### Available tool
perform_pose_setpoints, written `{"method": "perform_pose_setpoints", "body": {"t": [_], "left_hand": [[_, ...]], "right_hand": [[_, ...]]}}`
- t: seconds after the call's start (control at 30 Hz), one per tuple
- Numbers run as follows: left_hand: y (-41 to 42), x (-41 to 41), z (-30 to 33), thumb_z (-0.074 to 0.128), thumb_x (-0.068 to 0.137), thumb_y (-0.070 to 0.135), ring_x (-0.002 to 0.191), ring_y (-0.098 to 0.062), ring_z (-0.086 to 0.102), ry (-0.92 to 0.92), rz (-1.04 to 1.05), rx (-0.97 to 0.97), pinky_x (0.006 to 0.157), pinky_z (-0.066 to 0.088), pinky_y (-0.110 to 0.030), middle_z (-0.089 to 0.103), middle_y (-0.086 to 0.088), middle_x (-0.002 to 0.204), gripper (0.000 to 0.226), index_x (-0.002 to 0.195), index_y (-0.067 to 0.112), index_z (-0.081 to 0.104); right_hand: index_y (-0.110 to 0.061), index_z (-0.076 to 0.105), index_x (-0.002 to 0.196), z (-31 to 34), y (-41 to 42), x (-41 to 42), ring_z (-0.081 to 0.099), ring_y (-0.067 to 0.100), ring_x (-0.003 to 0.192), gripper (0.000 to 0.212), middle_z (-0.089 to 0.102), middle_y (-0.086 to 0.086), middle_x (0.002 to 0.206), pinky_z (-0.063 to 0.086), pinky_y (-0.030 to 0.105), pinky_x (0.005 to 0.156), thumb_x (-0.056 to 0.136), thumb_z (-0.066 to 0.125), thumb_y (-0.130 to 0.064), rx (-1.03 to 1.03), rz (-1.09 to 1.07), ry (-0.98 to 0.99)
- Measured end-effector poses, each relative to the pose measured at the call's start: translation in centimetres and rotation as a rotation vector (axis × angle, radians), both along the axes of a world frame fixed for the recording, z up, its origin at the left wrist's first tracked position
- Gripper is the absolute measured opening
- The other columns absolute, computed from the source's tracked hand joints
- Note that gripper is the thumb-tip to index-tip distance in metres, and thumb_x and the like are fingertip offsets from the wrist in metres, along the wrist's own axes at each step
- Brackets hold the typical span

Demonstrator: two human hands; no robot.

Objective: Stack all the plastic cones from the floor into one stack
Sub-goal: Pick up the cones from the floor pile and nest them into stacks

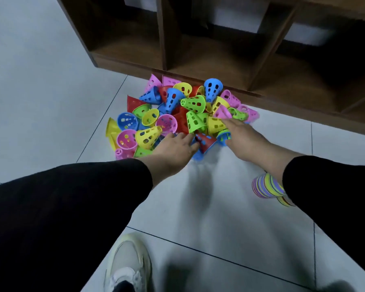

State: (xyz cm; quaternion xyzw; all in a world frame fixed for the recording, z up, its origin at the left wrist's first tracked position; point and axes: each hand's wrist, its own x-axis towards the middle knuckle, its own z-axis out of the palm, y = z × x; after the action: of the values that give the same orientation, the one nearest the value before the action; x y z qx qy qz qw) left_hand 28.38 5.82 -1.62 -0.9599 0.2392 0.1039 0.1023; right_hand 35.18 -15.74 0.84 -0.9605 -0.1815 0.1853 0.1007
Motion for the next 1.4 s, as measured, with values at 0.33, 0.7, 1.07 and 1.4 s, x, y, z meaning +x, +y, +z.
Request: {"method": "perform_pose_setpoints", "body": {"t": [0.33, 0.7, 1.07, 1.4], "left_hand": [[0.2, 3.6, -3.8, 0.047, 0.099, 0.022, 0.129, -0.033, 0.041, -0.052, -0.272, 0.12, 0.108, 0.031, -0.048, 0.045, -0.01, 0.142, 0.041, 0.14, 0.019, 0.049], [-0.2, 4.1, -6.2, 0.039, 0.093, 0.021, 0.106, -0.034, 0.052, -0.014, -0.232, -0.003, 0.099, 0.038, -0.05, 0.059, -0.008, 0.117, 0.039, 0.127, 0.018, 0.057], [0.3, -2.7, -3.3, 0.05, 0.091, 0.062, 0.103, -0.021, 0.052, -0.044, 0.263, -0.789, 0.089, 0.037, -0.039, 0.064, 0.002, 0.11, 0.052, 0.122, 0.022, 0.053], [-4.3, -5.9, -5.4, 0.074, 0.084, 0.04, 0.103, -0.025, 0.055, 0.296, 0.162, -0.8, 0.083, 0.043, -0.034, 0.059, -0.003, 0.113, 0.047, 0.12, 0.015, 0.057]], "right_hand": [[-0.02, 0.018, 0.159, -4.5, 1.9, 4.5, 0.027, 0.033, 0.147, 0.078, 0.026, 0.01, 0.162, 0.034, 0.05, 0.116, 0.093, 0.054, 0.001, -0.157, 0.01, 0.043], [-0.02, 0.036, 0.149, -7.1, 2.1, 4.2, 0.049, 0.033, 0.126, 0.065, 0.052, 0.01, 0.138, 0.047, 0.049, 0.099, 0.092, 0.067, -0.031, -0.138, -0.116, 0.013], [-0.008, 0.063, 0.117, 1.3, 0.9, -3.6, 0.061, 0.033, 0.097, 0.04, 0.068, 0.014, 0.106, 0.048, 0.038, 0.081, 0.088, 0.067, -0.035, 0.313, -0.576, -0.25], [-0.008, 0.061, 0.11, -3.9, -0.7, -13.6, 0.062, 0.035, 0.098, 0.037, 0.067, 0.017, 0.105, 0.04, 0.038, 0.077, 0.084, 0.073, -0.032, 0.098, -0.697, 0.015]]}}
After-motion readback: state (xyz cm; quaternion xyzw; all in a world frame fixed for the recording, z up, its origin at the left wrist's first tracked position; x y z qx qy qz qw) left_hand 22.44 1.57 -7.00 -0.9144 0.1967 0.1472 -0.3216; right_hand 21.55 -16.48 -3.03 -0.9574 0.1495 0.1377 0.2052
